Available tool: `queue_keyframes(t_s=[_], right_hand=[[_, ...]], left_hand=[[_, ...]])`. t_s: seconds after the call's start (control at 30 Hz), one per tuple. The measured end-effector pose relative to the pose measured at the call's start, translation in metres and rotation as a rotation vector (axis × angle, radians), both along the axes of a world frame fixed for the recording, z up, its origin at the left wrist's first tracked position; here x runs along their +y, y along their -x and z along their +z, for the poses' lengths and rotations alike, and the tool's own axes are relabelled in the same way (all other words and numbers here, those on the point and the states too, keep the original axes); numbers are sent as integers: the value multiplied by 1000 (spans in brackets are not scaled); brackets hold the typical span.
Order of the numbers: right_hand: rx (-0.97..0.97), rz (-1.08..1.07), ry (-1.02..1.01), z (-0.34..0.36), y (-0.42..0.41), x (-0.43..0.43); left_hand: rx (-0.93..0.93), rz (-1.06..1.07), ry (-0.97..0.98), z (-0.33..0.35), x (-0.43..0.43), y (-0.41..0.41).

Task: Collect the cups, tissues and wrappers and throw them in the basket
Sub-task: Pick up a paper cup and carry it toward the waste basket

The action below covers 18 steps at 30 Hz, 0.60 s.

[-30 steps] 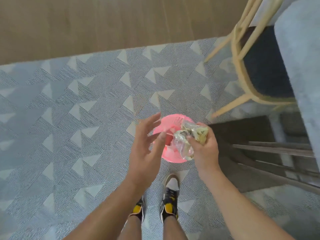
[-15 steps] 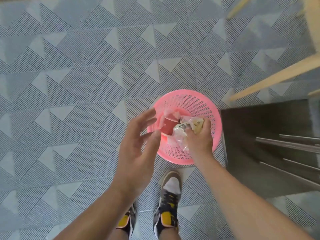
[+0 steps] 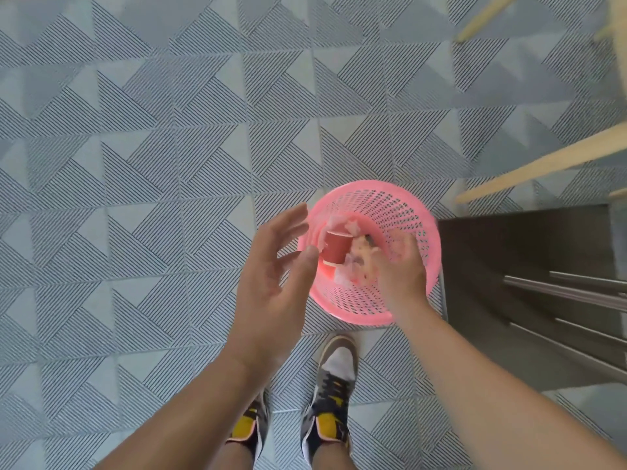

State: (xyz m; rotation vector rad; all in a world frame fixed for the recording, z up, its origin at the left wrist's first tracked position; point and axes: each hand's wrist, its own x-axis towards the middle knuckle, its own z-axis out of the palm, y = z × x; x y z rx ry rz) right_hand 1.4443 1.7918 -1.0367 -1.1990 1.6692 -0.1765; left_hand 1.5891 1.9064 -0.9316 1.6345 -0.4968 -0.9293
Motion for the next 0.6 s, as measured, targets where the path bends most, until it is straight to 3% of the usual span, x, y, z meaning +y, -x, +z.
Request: queue_keyframes(t_s=[0.13,0.3,0.6], right_hand=[[-105,-103,118,71,-8,1],[-376,-185,223,197,-29,-2],[-709,50,252,443,-61,12]], left_hand=[[-22,21,33,50,-6,-10],[-70,75,101,143,-10,-25],[-106,189,191,348,10,-41]])
